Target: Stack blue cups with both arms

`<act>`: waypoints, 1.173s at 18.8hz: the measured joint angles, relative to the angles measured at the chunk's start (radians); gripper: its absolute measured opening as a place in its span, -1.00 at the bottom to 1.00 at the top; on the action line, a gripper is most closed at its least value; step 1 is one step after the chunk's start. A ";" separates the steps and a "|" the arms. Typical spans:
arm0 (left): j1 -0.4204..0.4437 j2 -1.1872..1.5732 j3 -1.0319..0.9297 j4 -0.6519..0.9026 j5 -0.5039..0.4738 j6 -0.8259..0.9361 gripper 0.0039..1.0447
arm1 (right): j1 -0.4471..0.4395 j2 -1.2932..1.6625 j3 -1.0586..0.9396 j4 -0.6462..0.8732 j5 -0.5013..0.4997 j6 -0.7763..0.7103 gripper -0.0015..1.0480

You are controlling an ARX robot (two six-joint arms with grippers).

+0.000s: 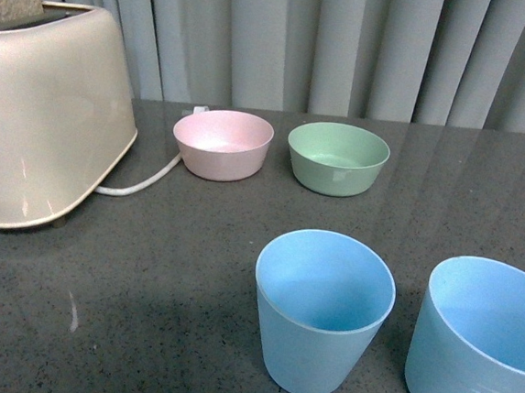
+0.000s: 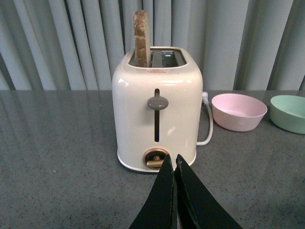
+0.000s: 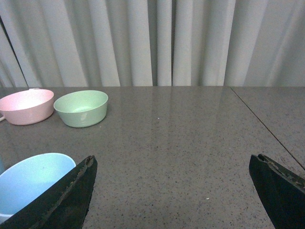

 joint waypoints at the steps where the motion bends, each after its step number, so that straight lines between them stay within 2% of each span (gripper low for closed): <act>1: 0.000 -0.023 -0.020 -0.003 0.003 0.000 -0.98 | 0.000 0.000 0.000 0.000 0.000 0.000 0.87; 3: 0.000 -0.046 -0.020 -0.021 0.000 0.000 -0.98 | 0.000 0.000 0.000 0.000 0.000 0.000 0.87; 5: 0.000 -0.193 -0.020 -0.196 -0.002 -0.001 -0.98 | 0.000 0.000 0.000 0.000 0.000 0.000 0.87; 12: 0.000 -0.201 -0.020 -0.188 0.000 -0.002 -0.95 | 0.000 0.000 0.000 0.000 0.000 0.000 0.87; 17: 0.000 -0.201 -0.020 -0.189 0.000 -0.002 -0.08 | 0.000 0.000 0.000 -0.001 0.001 0.000 0.87; 18: 0.000 -0.201 -0.020 -0.189 0.000 -0.002 0.09 | 0.022 0.023 0.015 -0.052 0.081 0.053 0.87; 19: 0.000 -0.201 -0.020 -0.189 -0.001 -0.002 0.26 | 0.009 0.108 0.039 -0.022 0.146 0.123 0.87; 21: 0.000 -0.201 -0.020 -0.188 0.000 -0.002 0.58 | -0.090 0.267 0.150 0.080 0.103 0.242 0.87; 22: 0.000 -0.201 -0.020 -0.189 0.000 -0.002 0.86 | -0.097 0.373 0.259 0.172 0.047 0.265 0.87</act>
